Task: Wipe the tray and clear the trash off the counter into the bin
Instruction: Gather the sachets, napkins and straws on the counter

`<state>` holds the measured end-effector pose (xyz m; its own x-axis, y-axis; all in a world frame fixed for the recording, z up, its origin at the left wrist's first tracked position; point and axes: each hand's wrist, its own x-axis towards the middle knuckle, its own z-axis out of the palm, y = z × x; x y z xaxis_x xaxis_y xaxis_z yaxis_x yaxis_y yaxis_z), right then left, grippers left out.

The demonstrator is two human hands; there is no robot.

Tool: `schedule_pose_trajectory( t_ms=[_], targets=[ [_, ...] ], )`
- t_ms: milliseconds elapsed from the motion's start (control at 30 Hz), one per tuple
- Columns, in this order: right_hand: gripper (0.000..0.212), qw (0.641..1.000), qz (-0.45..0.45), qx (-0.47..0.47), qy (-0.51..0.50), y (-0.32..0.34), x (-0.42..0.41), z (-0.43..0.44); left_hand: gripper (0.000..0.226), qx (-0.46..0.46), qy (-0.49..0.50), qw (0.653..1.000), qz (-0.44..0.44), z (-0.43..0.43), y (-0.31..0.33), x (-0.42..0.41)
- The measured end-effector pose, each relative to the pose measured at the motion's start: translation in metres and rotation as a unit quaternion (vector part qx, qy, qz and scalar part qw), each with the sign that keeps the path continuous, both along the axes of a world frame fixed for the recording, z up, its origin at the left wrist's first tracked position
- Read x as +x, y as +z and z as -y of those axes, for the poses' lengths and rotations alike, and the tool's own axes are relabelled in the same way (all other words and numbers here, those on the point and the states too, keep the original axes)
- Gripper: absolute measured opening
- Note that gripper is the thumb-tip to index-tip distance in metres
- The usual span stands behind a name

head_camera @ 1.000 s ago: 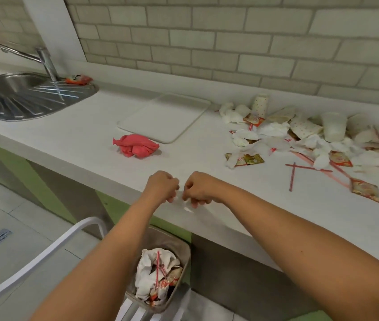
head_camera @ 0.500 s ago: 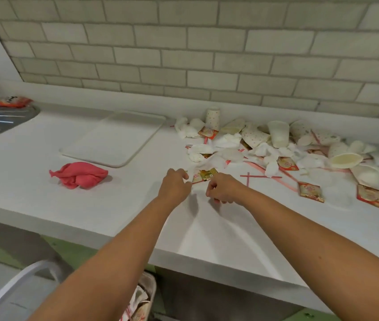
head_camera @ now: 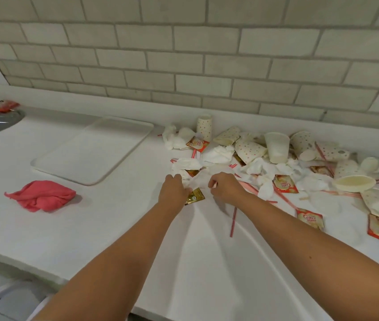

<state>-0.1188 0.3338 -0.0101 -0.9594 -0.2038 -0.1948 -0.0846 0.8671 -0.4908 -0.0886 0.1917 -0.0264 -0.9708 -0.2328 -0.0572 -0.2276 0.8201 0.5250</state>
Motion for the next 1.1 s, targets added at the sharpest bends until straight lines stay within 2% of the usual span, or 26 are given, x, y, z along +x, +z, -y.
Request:
schedule_pose_trajectory(
  t_ms=[67, 167, 200, 300, 367, 433, 500, 567, 633, 733, 833, 933, 1000, 1100],
  targets=[
    [0.039, 1.000, 0.001, -0.008, 0.021, -0.003, -0.007, 0.003, 0.015, -0.029, 0.002, 1.000, 0.006, 0.001, -0.003, -0.004],
    [0.053, 0.997, -0.007, -0.006, 0.071, -0.005, -0.012, 0.008, 0.019, -0.002, -0.002, 1.000, -0.029, 0.000, -0.005, -0.011],
    [0.048, 0.996, 0.000, -0.015, 0.084, -0.005, -0.013, 0.011, 0.020, 0.024, -0.005, 0.998, -0.057, 0.000, -0.003, -0.013],
    [0.003, 0.988, -0.021, -0.109, 0.110, -0.004, -0.015, 0.020, 0.018, 0.116, 0.005, 0.983, -0.145, -0.001, 0.007, -0.015],
    [0.030, 0.974, -0.005, -0.202, 0.105, -0.002, -0.018, 0.025, 0.017, 0.147, 0.014, 0.972, -0.184, -0.001, 0.014, -0.017],
    [0.039, 0.959, 0.025, -0.260, 0.114, 0.001, -0.022, 0.030, 0.017, 0.229, 0.032, 0.954, -0.192, -0.001, 0.023, -0.018],
    [0.030, 0.951, 0.047, -0.273, 0.135, 0.007, -0.028, 0.034, 0.017, 0.300, 0.059, 0.927, -0.216, 0.001, 0.031, -0.019],
    [0.007, 0.952, 0.057, -0.270, 0.135, 0.010, -0.037, 0.035, 0.021, 0.302, 0.098, 0.918, -0.238, 0.008, 0.033, -0.022],
    [0.024, 0.964, 0.035, -0.242, 0.104, 0.006, -0.048, 0.036, 0.019, 0.279, 0.115, 0.925, -0.229, 0.016, 0.032, -0.023],
    [0.035, 0.986, -0.062, -0.129, 0.088, -0.002, -0.063, 0.043, 0.015, 0.214, 0.087, 0.963, -0.142, 0.022, 0.030, -0.021],
    [0.055, 0.988, -0.105, -0.027, 0.110, -0.011, -0.070, 0.056, 0.036, 0.090, 0.024, 0.995, -0.025, 0.026, 0.023, -0.018],
    [0.072, 0.988, -0.098, 0.048, 0.111, -0.017, -0.071, 0.066, 0.061, -0.012, -0.040, 0.995, 0.086, 0.032, 0.014, -0.013],
    [0.068, 0.978, -0.116, 0.113, 0.128, -0.022, -0.070, 0.071, 0.071, -0.022, -0.074, 0.989, 0.129, 0.035, 0.011, -0.011],
    [0.048, 0.966, -0.143, 0.157, 0.149, -0.019, -0.071, 0.075, 0.064, -0.048, -0.100, 0.984, 0.137, 0.037, 0.013, -0.011]
  ],
)
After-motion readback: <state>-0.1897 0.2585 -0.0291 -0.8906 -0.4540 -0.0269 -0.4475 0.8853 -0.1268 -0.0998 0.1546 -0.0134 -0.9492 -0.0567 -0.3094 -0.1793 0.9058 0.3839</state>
